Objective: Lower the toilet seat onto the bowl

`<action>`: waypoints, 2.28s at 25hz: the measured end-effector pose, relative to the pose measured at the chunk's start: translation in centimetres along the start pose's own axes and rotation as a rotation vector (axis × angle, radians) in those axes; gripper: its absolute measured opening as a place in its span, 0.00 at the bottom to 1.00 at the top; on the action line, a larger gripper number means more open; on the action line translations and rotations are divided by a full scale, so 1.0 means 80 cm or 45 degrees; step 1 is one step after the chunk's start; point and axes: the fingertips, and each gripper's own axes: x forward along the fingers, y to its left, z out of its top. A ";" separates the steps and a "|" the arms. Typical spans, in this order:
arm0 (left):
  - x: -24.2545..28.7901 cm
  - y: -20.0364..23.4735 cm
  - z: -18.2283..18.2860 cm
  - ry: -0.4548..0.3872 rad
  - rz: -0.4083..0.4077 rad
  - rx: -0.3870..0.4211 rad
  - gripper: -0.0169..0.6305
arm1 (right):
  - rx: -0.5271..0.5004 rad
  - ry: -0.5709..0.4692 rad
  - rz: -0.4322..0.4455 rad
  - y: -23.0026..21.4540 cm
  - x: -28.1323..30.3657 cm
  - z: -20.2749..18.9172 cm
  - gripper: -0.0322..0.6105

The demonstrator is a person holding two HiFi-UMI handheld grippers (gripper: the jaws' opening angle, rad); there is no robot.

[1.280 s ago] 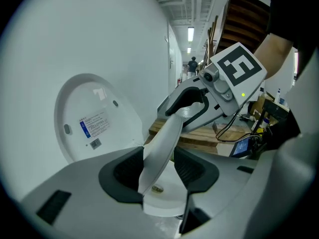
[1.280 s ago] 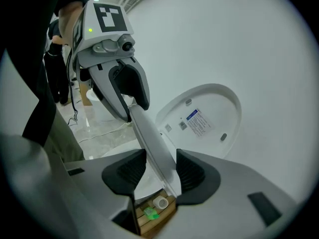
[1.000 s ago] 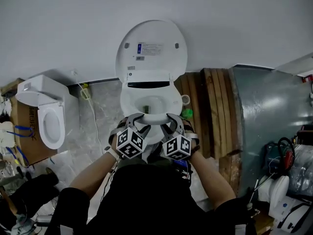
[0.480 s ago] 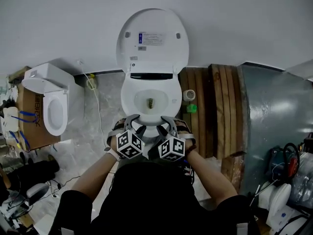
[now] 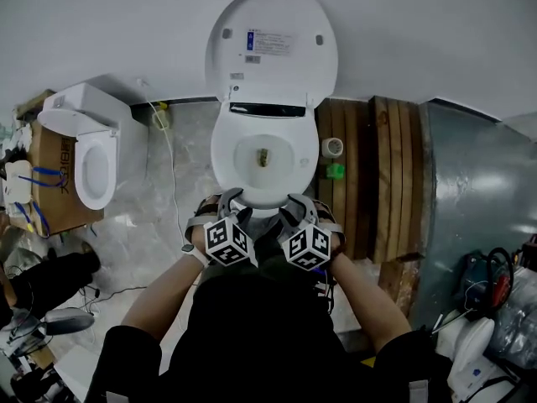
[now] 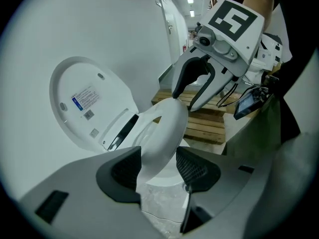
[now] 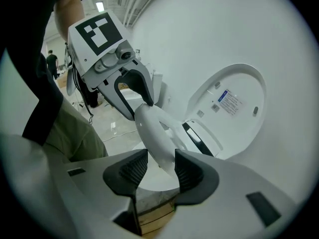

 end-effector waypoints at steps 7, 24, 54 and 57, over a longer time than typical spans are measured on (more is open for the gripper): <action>0.018 -0.017 -0.026 -0.018 -0.060 0.101 0.37 | -0.081 0.079 -0.014 0.025 0.025 -0.013 0.34; 0.075 -0.084 -0.075 0.026 -0.204 0.282 0.39 | -0.168 0.182 0.048 0.085 0.076 -0.081 0.34; 0.193 -0.149 -0.172 0.133 -0.416 -0.043 0.41 | -0.181 0.327 0.154 0.153 0.207 -0.197 0.37; 0.196 -0.149 -0.193 0.170 -0.422 -0.095 0.40 | -0.185 0.341 0.165 0.157 0.219 -0.206 0.37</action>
